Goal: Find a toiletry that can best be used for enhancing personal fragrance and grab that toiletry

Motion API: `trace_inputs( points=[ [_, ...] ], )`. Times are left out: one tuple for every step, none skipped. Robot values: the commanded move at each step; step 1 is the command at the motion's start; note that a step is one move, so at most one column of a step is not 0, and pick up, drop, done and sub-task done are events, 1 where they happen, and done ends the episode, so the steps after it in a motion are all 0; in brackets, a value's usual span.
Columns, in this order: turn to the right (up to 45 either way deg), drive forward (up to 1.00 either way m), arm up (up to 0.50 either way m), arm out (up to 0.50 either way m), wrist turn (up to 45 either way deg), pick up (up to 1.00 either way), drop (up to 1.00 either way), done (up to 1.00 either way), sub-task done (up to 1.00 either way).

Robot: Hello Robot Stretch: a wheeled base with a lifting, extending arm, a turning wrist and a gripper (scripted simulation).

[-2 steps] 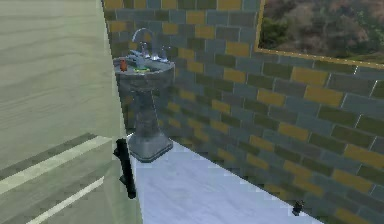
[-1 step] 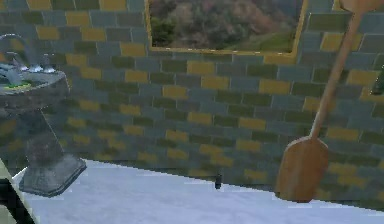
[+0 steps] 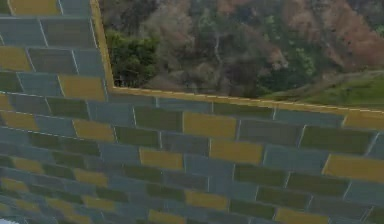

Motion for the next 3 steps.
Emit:
trace_inputs(
  points=[
    [-45.0,0.0,0.0,0.0,0.0,0.0,0.0,0.0,0.0],
    [-27.0,0.0,0.0,0.0,0.0,0.0,0.0,0.0,0.0],
    [0.0,0.25,0.0,0.0,0.0,0.0,0.0,0.0,0.0]
  ],
)
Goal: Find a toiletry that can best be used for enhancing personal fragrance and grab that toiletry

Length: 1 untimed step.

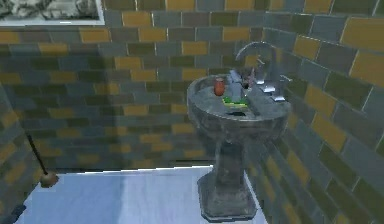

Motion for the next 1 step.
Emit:
trace_inputs(
  points=[
    [-3.0,0.0,0.0,0.0,0.0,0.0,0.0,0.0,0.0]
  ],
)
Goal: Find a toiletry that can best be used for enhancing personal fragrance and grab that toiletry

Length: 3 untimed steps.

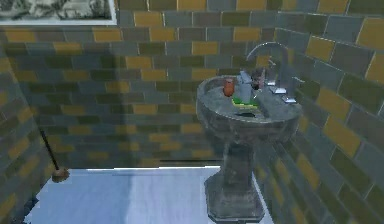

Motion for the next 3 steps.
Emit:
trace_inputs(
  points=[
    [45.0,0.0,0.0,0.0,0.0,0.0,0.0,0.0,0.0],
    [45.0,0.0,0.0,0.0,0.0,0.0,0.0,0.0,0.0],
    [42.0,0.0,0.0,0.0,0.0,0.0,0.0,0.0,0.0]
  ],
)
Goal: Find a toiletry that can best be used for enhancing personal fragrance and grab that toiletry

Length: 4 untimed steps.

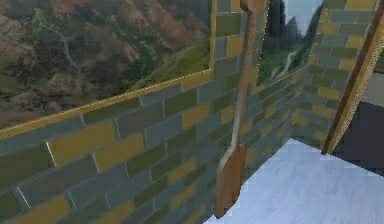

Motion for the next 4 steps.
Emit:
trace_inputs(
  points=[
    [0.0,0.2,0.0,0.0,0.0,0.0,0.0,0.0,0.0],
    [-45.0,0.0,0.0,0.0,0.0,0.0,0.0,0.0,0.0],
    [-45.0,0.0,0.0,0.0,0.0,0.0,0.0,0.0,0.0],
    [-42.0,0.0,0.0,0.0,0.0,0.0,0.0,0.0,0.0]
  ],
)
